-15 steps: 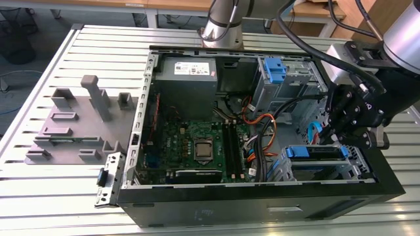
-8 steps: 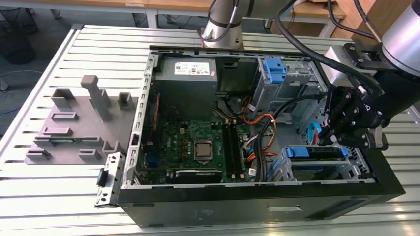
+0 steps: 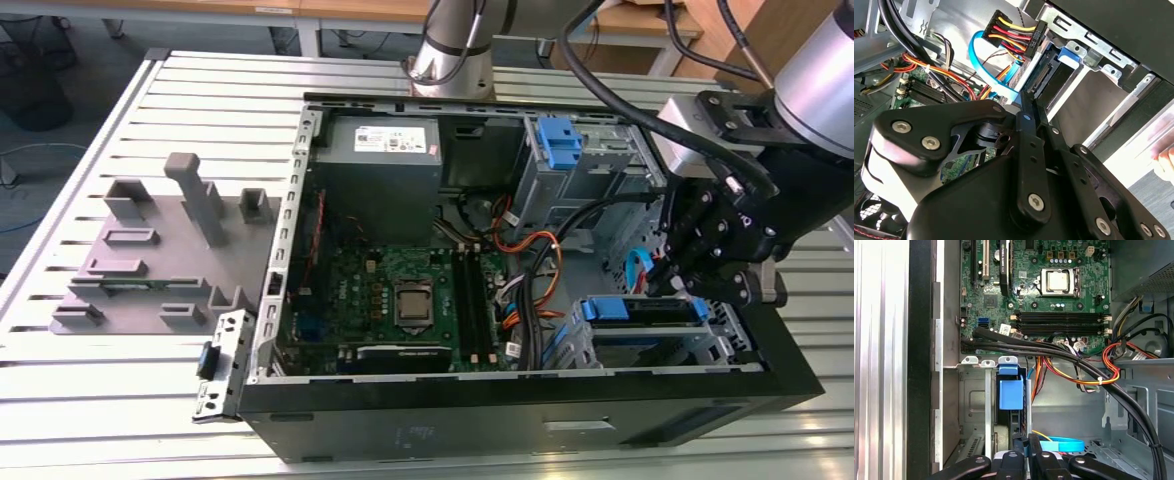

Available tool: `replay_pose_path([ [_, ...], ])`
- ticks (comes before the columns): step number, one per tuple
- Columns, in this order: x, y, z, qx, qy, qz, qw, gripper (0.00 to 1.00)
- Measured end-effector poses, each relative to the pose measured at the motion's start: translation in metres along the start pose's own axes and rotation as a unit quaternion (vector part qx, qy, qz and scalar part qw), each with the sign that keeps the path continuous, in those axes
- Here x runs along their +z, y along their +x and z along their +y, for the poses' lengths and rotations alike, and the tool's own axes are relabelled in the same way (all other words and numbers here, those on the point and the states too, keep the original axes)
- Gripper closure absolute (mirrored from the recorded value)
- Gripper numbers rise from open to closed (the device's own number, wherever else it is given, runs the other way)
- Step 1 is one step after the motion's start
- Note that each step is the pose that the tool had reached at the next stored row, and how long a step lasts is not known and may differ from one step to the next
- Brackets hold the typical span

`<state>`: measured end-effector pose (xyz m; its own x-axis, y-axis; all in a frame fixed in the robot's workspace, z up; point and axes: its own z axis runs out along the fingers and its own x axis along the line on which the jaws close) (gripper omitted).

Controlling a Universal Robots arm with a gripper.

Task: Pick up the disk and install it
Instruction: 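Insert the first disk wire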

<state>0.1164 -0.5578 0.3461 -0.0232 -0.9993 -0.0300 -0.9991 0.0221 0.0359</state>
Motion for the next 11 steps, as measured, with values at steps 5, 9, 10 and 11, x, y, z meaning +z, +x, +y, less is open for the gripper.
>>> replay_pose_path([
  [5,0.0006,0.0000,0.0000,0.000,0.0000,-0.0001,1.0000,0.84],
  [9,0.0020,0.0000,0.0000,0.000,0.0003,-0.0001,1.0000,0.84],
  [10,0.0021,0.0001,0.0000,0.000,0.0003,0.0000,1.0000,0.84],
  [11,0.0021,0.0001,0.0001,0.000,0.0003,0.0000,1.0000,0.84],
])
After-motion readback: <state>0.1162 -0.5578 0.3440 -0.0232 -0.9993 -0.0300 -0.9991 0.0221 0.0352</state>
